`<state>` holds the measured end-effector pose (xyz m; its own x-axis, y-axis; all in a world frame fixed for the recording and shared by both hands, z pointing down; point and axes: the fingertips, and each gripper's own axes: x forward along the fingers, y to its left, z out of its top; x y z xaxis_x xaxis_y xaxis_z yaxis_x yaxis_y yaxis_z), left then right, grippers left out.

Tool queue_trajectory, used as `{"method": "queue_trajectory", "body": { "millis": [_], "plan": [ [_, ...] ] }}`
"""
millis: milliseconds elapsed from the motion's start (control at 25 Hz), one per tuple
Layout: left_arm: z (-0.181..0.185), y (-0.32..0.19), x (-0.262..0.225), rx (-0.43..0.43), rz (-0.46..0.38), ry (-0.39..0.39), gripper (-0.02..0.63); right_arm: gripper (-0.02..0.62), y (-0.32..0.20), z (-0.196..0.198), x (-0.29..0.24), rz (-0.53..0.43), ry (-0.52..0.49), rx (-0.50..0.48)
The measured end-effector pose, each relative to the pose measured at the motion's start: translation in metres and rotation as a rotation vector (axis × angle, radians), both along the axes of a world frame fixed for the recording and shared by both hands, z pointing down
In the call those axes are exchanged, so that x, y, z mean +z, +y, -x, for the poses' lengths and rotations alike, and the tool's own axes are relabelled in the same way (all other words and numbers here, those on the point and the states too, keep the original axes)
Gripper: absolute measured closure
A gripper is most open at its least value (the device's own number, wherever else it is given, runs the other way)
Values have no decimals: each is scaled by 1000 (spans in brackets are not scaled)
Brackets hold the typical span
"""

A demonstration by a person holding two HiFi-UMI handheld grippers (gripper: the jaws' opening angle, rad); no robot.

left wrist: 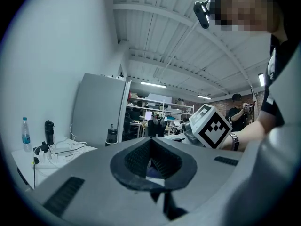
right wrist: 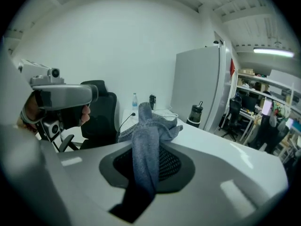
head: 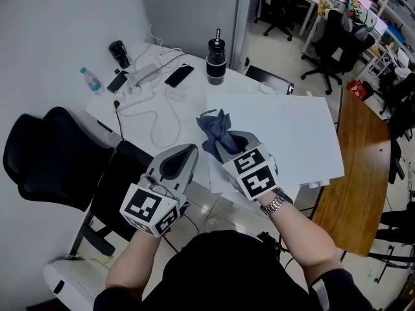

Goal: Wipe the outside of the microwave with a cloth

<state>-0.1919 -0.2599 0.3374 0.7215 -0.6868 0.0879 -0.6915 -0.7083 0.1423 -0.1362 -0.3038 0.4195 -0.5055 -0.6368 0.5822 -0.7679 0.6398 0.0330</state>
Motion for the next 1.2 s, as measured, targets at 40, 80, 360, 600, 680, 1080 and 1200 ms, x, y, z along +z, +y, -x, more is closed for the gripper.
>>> {"method": "queue_trajectory", "body": {
  "millis": [40,80,360,600,680,1080,1200],
  "plan": [
    [0,-2,2,8,2,2,604,525,0,1,2,10,20,-3],
    [-1,-5,3,16,6,5,604,525,-1,1,4,20,40,-5],
    [-6,-10,3,61,4,22,604,525,-1,-5,6,45,110,6],
    [-12,-6,-1,84,-8,24,604,525,2,-18,4,43,126,33],
    [-14,-4,-2,88,-12,24,604,525,3,-26,5,43,132,46],
    [-36,11,-16,96,-44,16,604,526,13,-78,5,47,159,97],
    [-47,15,-22,93,-56,14,604,526,15,-99,4,45,161,114]
  ]
}}
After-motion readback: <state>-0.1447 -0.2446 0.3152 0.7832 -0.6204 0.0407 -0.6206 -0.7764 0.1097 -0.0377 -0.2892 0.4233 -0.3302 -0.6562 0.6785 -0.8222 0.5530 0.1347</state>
